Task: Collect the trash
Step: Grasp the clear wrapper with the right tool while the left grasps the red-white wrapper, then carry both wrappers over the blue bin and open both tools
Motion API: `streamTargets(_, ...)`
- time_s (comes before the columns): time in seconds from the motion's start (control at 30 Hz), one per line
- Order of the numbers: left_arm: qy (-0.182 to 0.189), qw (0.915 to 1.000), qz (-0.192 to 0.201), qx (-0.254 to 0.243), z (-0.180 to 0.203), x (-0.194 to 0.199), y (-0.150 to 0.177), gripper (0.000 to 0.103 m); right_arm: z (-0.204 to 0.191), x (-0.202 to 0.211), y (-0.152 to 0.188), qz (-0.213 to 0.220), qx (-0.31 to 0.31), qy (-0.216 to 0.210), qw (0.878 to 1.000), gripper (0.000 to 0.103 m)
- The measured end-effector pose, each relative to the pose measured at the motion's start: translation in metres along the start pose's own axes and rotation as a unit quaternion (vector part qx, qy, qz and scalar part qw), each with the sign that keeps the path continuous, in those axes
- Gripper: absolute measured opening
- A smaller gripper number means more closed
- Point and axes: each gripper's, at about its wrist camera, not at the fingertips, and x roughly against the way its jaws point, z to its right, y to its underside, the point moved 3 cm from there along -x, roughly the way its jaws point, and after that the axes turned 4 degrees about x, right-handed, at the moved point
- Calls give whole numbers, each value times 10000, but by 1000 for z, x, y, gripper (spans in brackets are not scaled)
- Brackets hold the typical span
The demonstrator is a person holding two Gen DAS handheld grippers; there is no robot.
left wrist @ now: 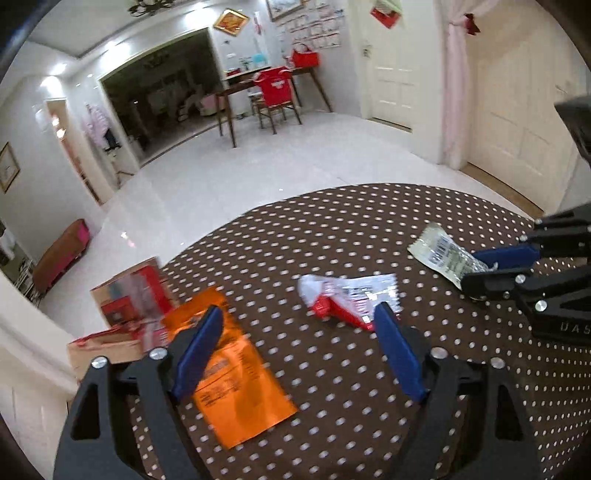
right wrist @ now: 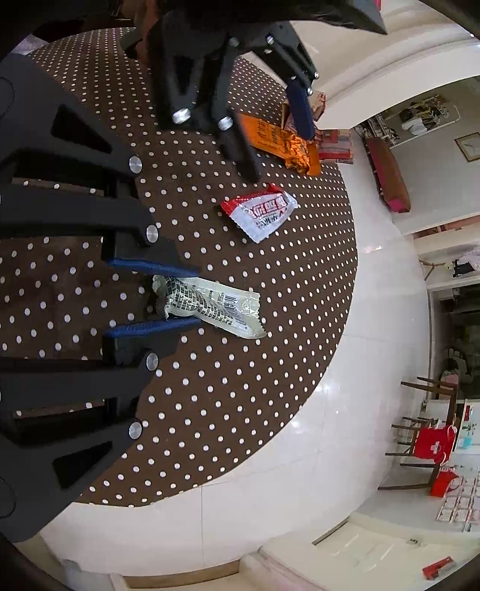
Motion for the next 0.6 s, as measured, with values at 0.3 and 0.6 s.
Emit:
streamTargets(0.3, 761, 9943, -330, 675, 2, -37, -8, 41, 12, 7, 4, 2, -120, 33, 9999, 24)
streamTargets(0.6, 693, 9912, -322, 1080, 8, -34, 2, 16, 19, 5, 2, 91, -171, -6, 9998, 20)
